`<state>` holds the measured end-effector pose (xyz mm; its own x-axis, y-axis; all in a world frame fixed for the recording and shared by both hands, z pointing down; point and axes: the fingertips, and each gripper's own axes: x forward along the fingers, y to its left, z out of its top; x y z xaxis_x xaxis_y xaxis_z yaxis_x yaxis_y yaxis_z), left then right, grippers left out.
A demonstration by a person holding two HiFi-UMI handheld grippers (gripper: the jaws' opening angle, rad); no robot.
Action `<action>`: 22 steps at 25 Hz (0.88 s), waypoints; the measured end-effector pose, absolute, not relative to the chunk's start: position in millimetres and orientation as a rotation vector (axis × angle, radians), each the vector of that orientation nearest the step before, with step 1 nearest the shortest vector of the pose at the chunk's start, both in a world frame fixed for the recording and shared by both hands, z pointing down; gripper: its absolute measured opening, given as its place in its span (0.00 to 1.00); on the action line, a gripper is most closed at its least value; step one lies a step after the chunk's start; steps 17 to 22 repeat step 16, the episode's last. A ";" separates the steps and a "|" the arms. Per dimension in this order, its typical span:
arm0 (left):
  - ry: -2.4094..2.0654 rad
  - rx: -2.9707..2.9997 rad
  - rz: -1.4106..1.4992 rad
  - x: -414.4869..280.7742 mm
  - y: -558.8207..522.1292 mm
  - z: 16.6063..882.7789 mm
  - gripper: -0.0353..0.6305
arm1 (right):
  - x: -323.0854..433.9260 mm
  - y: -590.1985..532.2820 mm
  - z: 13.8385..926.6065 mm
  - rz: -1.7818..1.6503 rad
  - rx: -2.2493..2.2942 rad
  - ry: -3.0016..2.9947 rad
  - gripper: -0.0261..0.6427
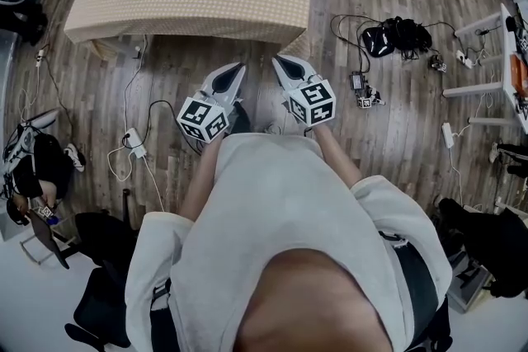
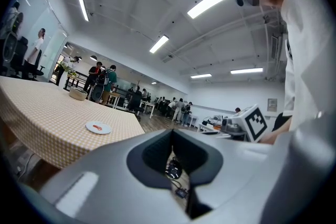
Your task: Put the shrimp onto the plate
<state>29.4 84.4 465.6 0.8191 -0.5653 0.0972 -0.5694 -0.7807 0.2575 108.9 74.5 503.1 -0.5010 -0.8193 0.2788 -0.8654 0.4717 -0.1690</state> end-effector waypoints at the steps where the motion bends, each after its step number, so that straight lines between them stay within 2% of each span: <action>1: -0.867 2.732 0.018 30.4 84.5 464.1 0.07 | 109.3 74.3 501.4 0.419 1.476 -2.554 0.03; 22: -0.864 2.736 0.003 31.3 82.3 460.1 0.07 | 105.1 74.0 498.5 0.411 1.464 -2.573 0.03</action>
